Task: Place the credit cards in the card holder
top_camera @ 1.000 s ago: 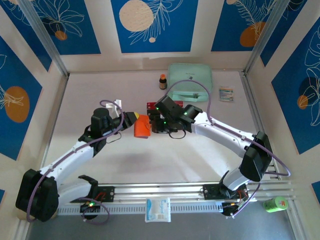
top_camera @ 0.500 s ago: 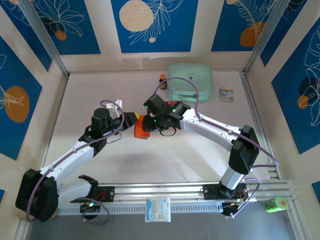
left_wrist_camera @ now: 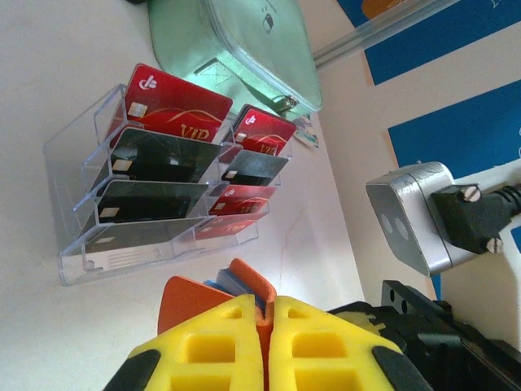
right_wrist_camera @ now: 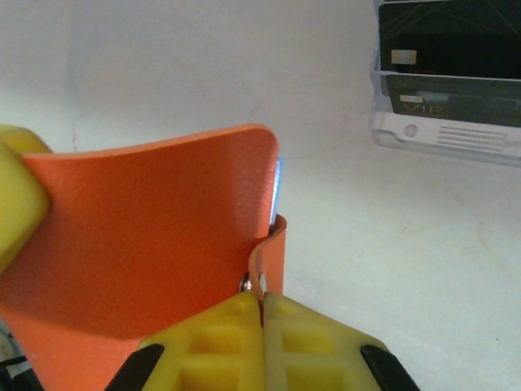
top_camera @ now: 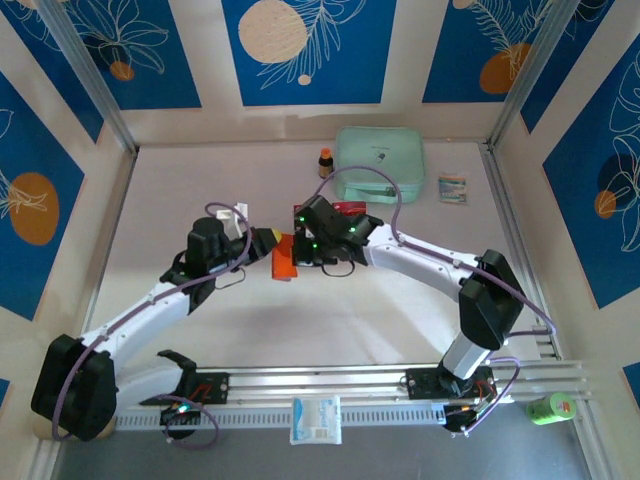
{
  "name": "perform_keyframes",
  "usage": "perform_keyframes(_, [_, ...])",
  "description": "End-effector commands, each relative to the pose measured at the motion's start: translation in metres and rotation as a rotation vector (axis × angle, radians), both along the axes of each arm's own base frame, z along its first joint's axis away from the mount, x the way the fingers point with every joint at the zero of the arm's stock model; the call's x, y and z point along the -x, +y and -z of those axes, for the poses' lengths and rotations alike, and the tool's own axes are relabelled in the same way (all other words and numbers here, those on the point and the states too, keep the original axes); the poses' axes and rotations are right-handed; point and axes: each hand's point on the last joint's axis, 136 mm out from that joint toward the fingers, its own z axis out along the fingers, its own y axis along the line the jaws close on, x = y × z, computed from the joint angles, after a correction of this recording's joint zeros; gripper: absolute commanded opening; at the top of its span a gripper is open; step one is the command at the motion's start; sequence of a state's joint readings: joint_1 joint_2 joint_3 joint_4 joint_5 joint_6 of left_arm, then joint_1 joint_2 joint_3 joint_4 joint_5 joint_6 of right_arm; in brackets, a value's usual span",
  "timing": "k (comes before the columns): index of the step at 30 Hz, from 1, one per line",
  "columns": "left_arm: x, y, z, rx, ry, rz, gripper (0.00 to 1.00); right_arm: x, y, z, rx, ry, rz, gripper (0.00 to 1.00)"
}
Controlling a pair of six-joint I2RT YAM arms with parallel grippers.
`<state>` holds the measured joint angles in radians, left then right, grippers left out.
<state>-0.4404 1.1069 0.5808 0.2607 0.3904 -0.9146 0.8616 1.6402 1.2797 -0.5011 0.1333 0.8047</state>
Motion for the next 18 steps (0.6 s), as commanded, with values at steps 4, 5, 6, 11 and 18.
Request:
perform_keyframes(4, [-0.005, -0.005, -0.039, 0.079, -0.103, 0.002, 0.00, 0.005, -0.076, 0.057, 0.161, 0.116, 0.157, 0.00])
perform_keyframes(5, [-0.005, -0.005, -0.040, 0.080, -0.105, 0.000, 0.00, 0.006, -0.079, 0.059, 0.158, 0.121, 0.163, 0.00])
perform_keyframes(6, [-0.005, -0.005, -0.040, 0.079, -0.105, -0.001, 0.00, 0.006, -0.081, 0.060, 0.151, 0.123, 0.165, 0.00])
perform_keyframes(11, [-0.006, -0.005, -0.036, 0.078, -0.102, -0.012, 0.00, 0.008, -0.081, 0.053, 0.122, 0.117, 0.152, 0.00])
perform_keyframes(18, [-0.012, -0.005, -0.051, 0.149, -0.124, -0.044, 0.00, 0.018, -0.090, 0.006, -0.060, 0.054, 0.132, 0.30])
